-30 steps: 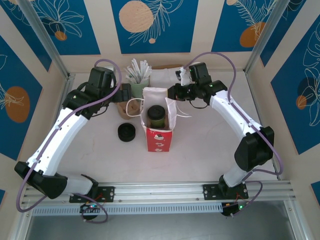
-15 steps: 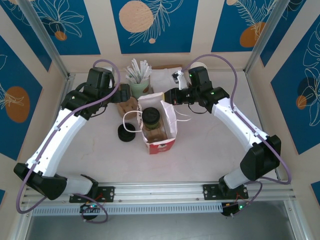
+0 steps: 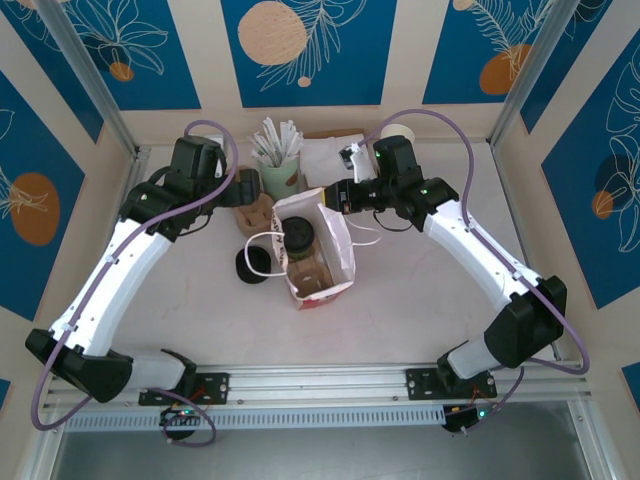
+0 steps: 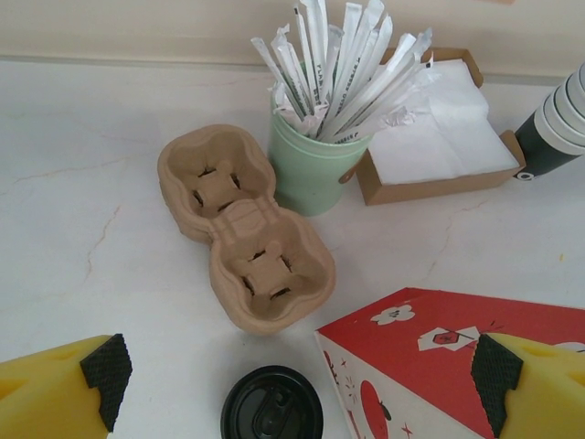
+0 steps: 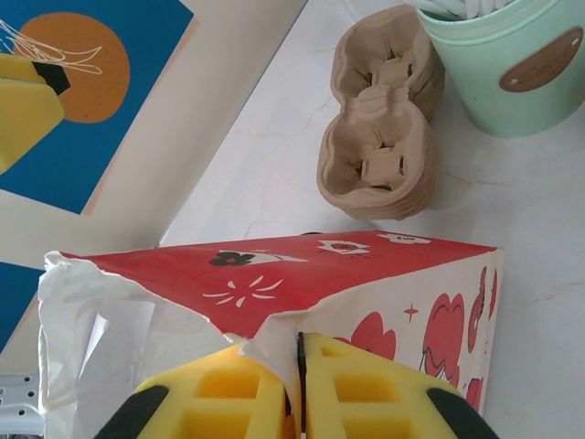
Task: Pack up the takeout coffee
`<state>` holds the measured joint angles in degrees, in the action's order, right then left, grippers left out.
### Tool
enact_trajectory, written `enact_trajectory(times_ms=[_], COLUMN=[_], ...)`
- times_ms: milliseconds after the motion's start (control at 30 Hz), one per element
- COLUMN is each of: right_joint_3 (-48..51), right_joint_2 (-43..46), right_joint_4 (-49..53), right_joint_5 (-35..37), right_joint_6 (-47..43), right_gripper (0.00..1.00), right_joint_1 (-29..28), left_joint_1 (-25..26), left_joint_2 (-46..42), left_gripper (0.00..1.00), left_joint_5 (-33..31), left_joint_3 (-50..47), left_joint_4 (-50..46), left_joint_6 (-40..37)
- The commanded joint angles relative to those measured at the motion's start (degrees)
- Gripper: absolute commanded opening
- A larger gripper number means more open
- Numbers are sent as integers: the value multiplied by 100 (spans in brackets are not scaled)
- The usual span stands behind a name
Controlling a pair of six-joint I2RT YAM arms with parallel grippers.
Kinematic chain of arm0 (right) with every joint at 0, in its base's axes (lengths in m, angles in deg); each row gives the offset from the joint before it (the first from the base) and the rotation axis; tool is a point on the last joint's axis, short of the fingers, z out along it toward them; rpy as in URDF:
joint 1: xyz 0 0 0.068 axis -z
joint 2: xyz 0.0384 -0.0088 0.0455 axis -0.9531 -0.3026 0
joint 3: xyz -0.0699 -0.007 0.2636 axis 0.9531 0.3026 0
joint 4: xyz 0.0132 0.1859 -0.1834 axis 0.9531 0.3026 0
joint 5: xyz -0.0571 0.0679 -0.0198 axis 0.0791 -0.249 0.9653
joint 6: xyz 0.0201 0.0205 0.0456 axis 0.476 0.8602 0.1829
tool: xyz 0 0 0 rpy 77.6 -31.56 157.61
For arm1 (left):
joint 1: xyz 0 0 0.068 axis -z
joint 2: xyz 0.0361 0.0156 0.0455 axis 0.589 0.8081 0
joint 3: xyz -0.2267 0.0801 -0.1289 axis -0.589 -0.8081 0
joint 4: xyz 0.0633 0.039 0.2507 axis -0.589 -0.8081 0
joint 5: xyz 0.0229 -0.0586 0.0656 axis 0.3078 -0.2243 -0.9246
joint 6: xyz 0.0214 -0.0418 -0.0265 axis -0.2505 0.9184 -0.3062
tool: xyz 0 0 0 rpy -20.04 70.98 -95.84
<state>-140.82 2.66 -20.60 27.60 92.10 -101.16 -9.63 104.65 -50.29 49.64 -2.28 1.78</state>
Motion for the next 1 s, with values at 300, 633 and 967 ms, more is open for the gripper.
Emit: enact_trajectory(times_ms=[300,633,967], right_joint_3=[72,145,-379], right_joint_2=[-232,-481,-608], right_joint_4=[-63,-415,0], right_joint_5=[188,99,275], right_joint_6=[559,1030,961], right_gripper=[14,17,52], right_joint_1=[-1,3,306], left_joint_1=[-122,-168,-261], left_joint_2=[-16,65,234], left_gripper=[97,97,98], left_joint_5=[250,359,422], left_joint_3=[-81,-50,210], left_joint_4=[67,67,93], left_joint_6=[4,-35,-167])
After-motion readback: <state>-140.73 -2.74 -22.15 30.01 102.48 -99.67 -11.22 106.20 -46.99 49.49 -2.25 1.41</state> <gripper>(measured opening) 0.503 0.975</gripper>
